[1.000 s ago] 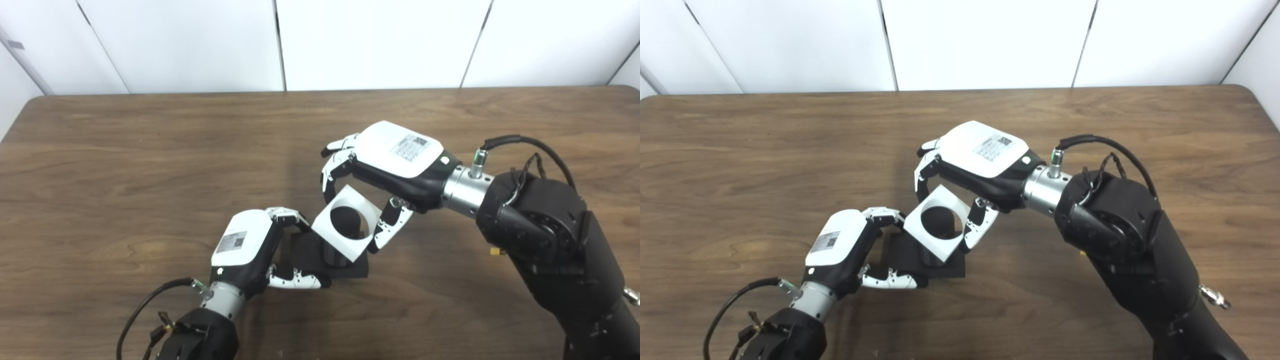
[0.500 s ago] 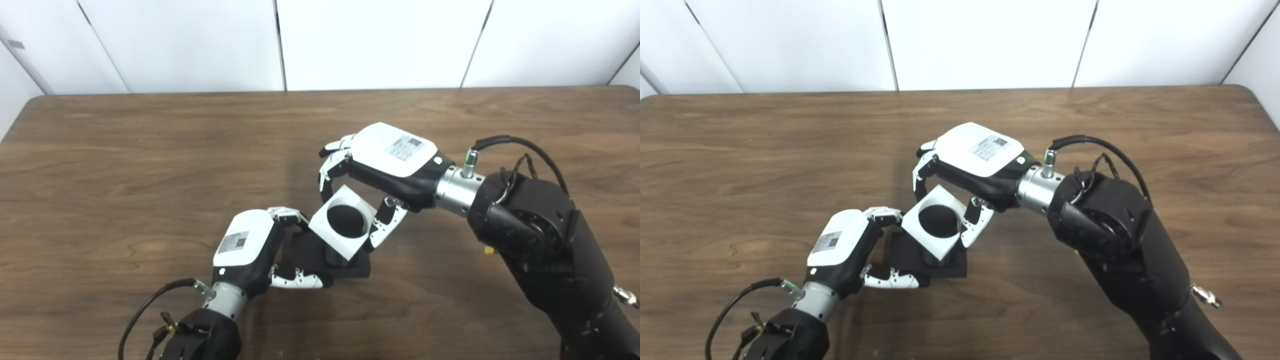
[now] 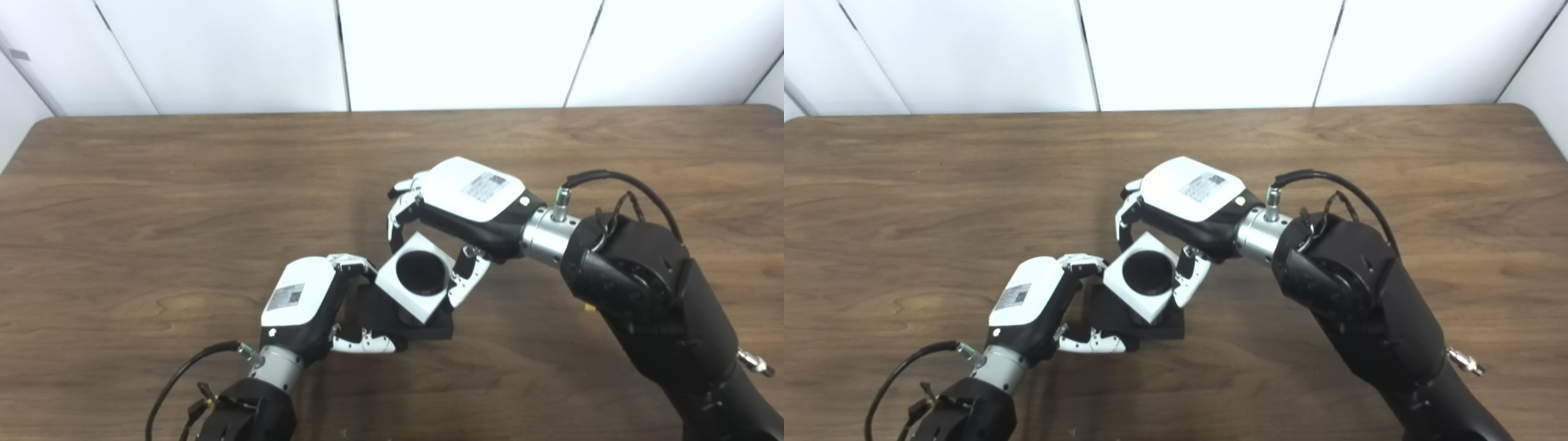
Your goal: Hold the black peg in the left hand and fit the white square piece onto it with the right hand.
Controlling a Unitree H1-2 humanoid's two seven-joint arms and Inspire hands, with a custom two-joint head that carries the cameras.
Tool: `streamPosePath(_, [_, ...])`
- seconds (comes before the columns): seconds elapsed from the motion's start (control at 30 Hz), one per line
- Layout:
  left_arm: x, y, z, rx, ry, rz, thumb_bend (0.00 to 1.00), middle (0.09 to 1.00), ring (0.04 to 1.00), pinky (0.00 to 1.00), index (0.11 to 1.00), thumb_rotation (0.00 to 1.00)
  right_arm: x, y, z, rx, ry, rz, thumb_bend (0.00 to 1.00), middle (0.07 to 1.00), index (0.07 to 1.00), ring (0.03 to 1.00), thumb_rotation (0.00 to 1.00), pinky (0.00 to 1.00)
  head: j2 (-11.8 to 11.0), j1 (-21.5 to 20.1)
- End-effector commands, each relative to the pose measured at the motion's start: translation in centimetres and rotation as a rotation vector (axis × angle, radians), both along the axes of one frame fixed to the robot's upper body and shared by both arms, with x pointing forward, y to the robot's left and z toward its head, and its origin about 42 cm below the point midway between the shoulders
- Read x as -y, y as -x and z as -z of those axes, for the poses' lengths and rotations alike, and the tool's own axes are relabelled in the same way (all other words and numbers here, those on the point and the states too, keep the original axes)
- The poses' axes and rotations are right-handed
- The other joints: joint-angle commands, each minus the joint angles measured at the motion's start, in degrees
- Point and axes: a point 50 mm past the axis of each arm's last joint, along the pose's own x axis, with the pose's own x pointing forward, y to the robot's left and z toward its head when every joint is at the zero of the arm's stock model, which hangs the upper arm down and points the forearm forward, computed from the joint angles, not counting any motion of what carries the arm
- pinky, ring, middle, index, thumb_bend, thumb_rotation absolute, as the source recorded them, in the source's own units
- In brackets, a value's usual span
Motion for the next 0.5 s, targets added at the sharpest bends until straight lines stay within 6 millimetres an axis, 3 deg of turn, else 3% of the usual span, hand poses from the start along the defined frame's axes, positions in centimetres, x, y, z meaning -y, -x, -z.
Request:
streamPosePath(0.0, [0.87, 0.2, 0.26, -0.031, 0.022, 0.03, 0.51, 0.756, 0.82, 0.74, 0.487, 0.05, -0.33, -0.12, -1.65, 0.03, 0.036, -0.004, 0.52, 0.774, 0.488, 0.927, 0.14, 0.92, 0.1, 0.0])
streamPosePath(0.07, [0.84, 0.2, 0.3, -0.029, 0.021, 0.031, 0.51, 0.756, 0.819, 0.73, 0.487, 0.05, -0.35, -0.08, -1.73, 0.008, 0.069, 0.002, 0.52, 0.793, 0.492, 0.938, 0.15, 0.93, 0.1, 0.0])
streamPosePath(0.1, [0.81, 0.21, 0.31, -0.029, 0.021, 0.031, 0.51, 0.756, 0.818, 0.73, 0.487, 0.05, -0.35, -0.04, -1.75, -0.002, 0.08, 0.005, 0.71, 0.799, 0.56, 0.938, 0.2, 0.92, 0.1, 0.0])
streamPosePath(0.13, [0.8, 0.21, 0.33, -0.029, 0.021, 0.031, 0.51, 0.756, 0.818, 0.73, 0.487, 0.05, -0.35, -0.01, -1.76, -0.008, 0.086, 0.007, 0.82, 0.803, 0.601, 0.939, 0.24, 0.92, 0.1, 0.0])
streamPosePath(0.2, [0.76, 0.24, 0.31, -0.034, 0.022, 0.027, 0.51, 0.757, 0.82, 0.74, 0.487, 0.05, -0.32, 0.05, -1.78, -0.023, 0.096, 0.013, 0.92, 0.809, 0.643, 0.943, 0.3, 0.91, 0.1, 0.1])
streamPosePath(0.3, [0.71, 0.24, 0.2, -0.041, 0.024, 0.024, 0.51, 0.761, 0.824, 0.74, 0.488, 0.05, -0.29, 0.06, -1.83, -0.042, 0.112, 0.021, 0.98, 0.821, 0.678, 0.954, 0.38, 0.93, 0.1, 0.1])
streamPosePath(0.47, [0.66, 0.13, 0.16, -0.037, 0.025, 0.023, 0.51, 0.759, 0.822, 0.74, 0.487, 0.05, -0.23, -0.03, -1.88, -0.064, 0.125, 0.023, 1.0, 0.838, 0.721, 0.972, 0.46, 0.94, 0.0, 0.1])
